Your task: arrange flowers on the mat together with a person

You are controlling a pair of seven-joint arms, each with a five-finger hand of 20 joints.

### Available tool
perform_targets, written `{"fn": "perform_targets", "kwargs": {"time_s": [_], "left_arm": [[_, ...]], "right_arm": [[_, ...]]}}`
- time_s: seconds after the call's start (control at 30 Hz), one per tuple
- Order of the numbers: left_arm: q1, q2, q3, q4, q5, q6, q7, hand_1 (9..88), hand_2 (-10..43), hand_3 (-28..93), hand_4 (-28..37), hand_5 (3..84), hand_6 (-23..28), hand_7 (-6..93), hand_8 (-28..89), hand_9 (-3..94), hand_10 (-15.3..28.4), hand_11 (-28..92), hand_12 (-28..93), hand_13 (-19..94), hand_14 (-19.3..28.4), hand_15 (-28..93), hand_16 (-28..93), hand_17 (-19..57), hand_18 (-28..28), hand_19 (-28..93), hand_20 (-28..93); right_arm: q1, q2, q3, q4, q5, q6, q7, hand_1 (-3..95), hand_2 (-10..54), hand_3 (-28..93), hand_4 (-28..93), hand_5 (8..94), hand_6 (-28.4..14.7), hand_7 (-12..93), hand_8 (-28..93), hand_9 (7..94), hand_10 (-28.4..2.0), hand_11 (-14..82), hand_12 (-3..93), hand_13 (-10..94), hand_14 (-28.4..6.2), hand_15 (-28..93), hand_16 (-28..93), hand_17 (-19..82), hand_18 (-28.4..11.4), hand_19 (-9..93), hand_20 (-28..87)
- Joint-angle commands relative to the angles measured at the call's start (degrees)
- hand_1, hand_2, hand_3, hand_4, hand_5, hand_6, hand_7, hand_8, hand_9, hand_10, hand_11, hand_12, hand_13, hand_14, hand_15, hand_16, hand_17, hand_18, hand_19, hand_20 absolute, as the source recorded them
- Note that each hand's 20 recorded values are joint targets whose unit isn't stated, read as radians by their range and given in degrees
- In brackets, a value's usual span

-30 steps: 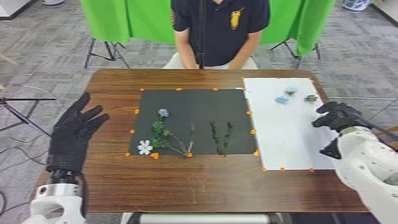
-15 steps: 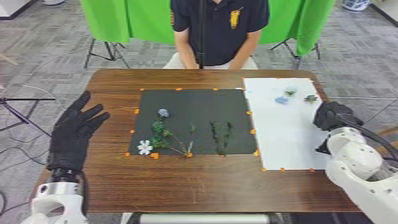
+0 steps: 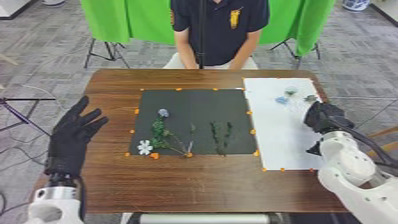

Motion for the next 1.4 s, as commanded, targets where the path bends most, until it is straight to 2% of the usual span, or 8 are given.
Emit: {"fn": "perform_targets", "kwargs": {"time_s": [0.03, 0.17, 0.27, 0.3, 0.6, 0.9, 1.2, 1.4], "left_arm": [[5.0, -1.20, -2.19, -1.05, -0.73, 1.29, 0.55, 21.7, 4.4, 81, -28.1, 34.5, 2.5, 13.6, -11, 36.8, 17.3, 21, 9, 28, 25.2, 39, -6, -9.1, 22.3, 46, 13], [5.9, -1.24, -3.07, -1.46, -0.81, 1.55, 0.45, 21.8, 4.3, 81, -28.1, 34.5, 2.5, 13.6, -11, 36.9, 17.3, 21, 9, 28, 25.3, 39, -6, -9.1, 22.3, 46, 13], [5.8, -1.19, -3.05, -1.51, -0.86, 1.52, 0.56, 21.7, 4.3, 81, -28.0, 34.5, 2.5, 13.7, -11, 37.0, 17.4, 21, 9, 28, 25.3, 39, -6, -9.1, 22.3, 46, 13], [5.7, -0.93, -2.99, -1.53, -0.86, 1.61, 0.63, 21.8, 4.2, 81, -28.0, 34.5, 2.5, 13.6, -11, 36.9, 17.3, 21, 9, 28, 25.2, 39, -6, -9.1, 22.3, 46, 13], [5.6, -1.04, -3.14, -1.40, -0.86, 1.40, -0.11, 21.8, 4.2, 81, -28.0, 34.5, 2.5, 13.7, -11, 36.9, 17.3, 21, 9, 28, 25.2, 39, -6, -9.1, 22.3, 46, 13], [1.9, -0.97, -2.08, -0.16, 0.27, -0.31, -2.18, 22.0, 4.2, 81, -27.8, 34.5, 2.5, 13.7, -11, 36.9, 17.3, 21, 9, 28, 25.2, 39, -6, -9.1, 22.3, 46, 13], [-0.7, -0.08, -0.23, 0.95, 0.05, -1.18, -2.15, 22.1, 4.1, 81, -27.5, 34.5, 2.4, 13.8, -11, 36.9, 17.3, 21, 9, 28, 25.2, 39, -6, -9.1, 22.3, 46, 13], [-0.7, 0.52, -0.18, 0.99, -0.35, -1.03, -1.71, 22.1, 4.0, 81, -27.4, 34.5, 2.5, 13.8, -11, 36.9, 17.3, 21, 9, 28, 25.2, 39, -6, -9.1, 22.3, 46, 13]], "right_arm": [[7.0, -3.1, -7.5, -10.0, -1.2, 5.0, -8.1, 70.5, -9.5, 65, -28, 84.9, 0.9, 19, 1, 79.0, -7.3, 6.0, 31.0, 81, 5.4, 19, 40, 40, 7.6, 93, -11], [13.2, -6.6, -14.3, -12.1, -1.4, 4.7, -11.2, 70.4, -9.5, 65, -28, 84.8, 1.0, 19, 1, 79.1, -7.4, 6.1, 31.1, 81, 5.3, 19, 40, 40, 7.6, 93, -11], [17.4, -10.2, -19.3, -11.9, -1.3, 3.8, -13.1, 70.4, -9.5, 65, -28, 84.8, 1.0, 19, 1, 79.2, -7.4, 6.2, 31.1, 81, 5.3, 20, 40, 40, 7.7, 93, -11], [18.7, -11.5, -21.0, -11.6, -1.2, 3.6, -13.6, 70.4, -9.5, 65, -28, 84.8, 0.9, 19, 1, 79.2, -7.5, 6.2, 31.1, 81, 5.3, 20, 40, 40, 7.7, 93, -11], [25.5, -23.4, -34.4, -5.5, -6.3, 0.0, -18.6, 70.4, -9.5, 65, -28, 84.6, 0.9, 20, 1, 79.1, -7.5, 6.2, 31.3, 81, 5.3, 20, 40, 39, 7.6, 93, -10], [30.3, -28.3, -43.9, 0.9, -11.4, -0.4, -16.9, 69.7, -9.5, 67, -28, 84.2, 1.0, 20, 0, 78.9, -7.6, 6.3, 31.3, 81, 5.1, 20, 41, 39, 7.2, 93, -10], [30.5, -30.6, -44.5, 5.5, -14.9, -2.8, -16.4, 69.2, -9.5, 66, -28, 83.8, 1.3, 20, 0, 78.4, -7.8, 6.2, 31.3, 80, 4.9, 21, 41, 38, 7.3, 93, -10], [29.4, -30.8, -43.5, 6.6, -17.0, -4.4, -17.1, 69.0, -9.5, 66, -28, 83.3, 1.8, 20, 0, 77.7, -7.8, 6.2, 31.2, 79, 4.6, 22, 41, 37, 7.3, 93, -10]]}}
